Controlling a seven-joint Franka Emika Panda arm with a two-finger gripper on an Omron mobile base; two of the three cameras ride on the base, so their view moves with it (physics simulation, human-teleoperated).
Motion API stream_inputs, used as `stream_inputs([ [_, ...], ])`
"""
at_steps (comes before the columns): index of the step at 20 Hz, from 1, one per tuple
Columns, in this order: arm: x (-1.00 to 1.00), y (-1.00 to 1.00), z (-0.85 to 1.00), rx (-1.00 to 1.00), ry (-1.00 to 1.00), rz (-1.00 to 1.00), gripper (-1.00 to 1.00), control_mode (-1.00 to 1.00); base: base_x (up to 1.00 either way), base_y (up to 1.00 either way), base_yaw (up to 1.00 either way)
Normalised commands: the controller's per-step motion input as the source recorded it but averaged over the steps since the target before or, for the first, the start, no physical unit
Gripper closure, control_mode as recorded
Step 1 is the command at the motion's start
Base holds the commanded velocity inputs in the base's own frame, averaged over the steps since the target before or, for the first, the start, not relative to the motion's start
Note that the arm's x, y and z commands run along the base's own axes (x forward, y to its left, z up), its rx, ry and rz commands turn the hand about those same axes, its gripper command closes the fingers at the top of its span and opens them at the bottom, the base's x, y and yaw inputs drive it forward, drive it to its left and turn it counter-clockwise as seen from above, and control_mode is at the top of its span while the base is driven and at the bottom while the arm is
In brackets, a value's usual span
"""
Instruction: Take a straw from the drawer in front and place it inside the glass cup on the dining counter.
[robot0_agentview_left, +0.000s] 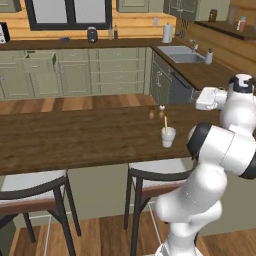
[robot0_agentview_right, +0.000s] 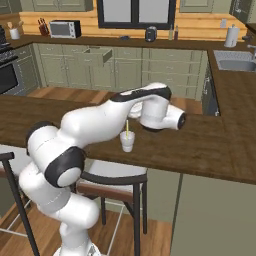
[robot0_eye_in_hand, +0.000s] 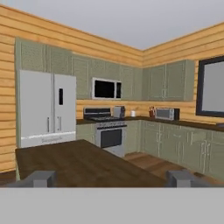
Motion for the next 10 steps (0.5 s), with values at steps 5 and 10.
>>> stream_inputs([
  [5,-0.72,-0.05,0.93,-0.08,0.17,-0.17,-1.00,-1.00,0.00,0.00,0.00],
  [10,-0.58,-0.01,0.68,-0.13,0.30,-0.20,-1.00,-1.00,0.00,0.00,0.00],
])
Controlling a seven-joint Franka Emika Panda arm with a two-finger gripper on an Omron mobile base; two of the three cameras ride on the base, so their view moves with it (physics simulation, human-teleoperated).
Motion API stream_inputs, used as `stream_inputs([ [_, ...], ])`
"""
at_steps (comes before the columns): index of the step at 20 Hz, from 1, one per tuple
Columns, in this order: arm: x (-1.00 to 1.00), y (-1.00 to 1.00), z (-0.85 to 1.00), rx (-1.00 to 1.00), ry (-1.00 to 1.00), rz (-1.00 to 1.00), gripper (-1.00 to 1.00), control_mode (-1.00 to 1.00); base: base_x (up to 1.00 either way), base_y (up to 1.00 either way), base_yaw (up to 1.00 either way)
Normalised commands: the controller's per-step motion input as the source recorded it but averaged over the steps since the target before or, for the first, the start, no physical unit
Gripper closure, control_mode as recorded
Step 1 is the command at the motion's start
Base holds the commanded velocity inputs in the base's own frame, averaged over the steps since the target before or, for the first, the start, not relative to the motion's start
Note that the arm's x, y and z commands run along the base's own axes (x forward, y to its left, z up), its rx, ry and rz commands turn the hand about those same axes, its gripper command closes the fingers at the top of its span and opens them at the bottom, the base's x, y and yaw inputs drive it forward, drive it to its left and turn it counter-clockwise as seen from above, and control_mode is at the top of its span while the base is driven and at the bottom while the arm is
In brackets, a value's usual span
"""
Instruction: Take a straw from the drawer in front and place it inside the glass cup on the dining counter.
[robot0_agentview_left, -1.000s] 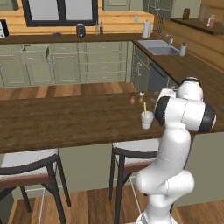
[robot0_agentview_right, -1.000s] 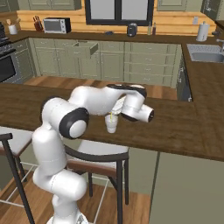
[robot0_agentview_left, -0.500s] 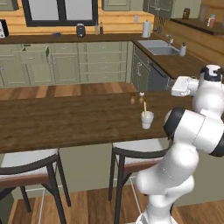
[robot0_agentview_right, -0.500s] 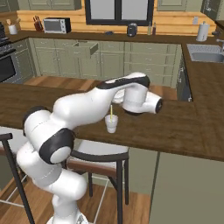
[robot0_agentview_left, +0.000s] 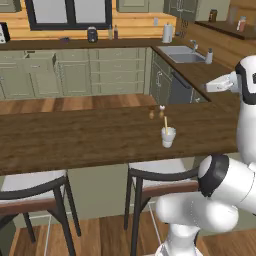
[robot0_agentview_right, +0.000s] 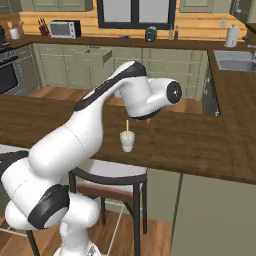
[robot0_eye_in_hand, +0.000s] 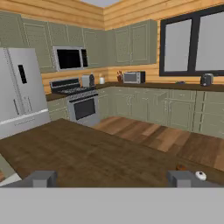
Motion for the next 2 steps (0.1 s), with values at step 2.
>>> stream_inputs([
  [2,-0.64,0.00,0.20,-0.18,0.30,-0.20,-1.00,-1.00,0.00,0.00,0.00],
])
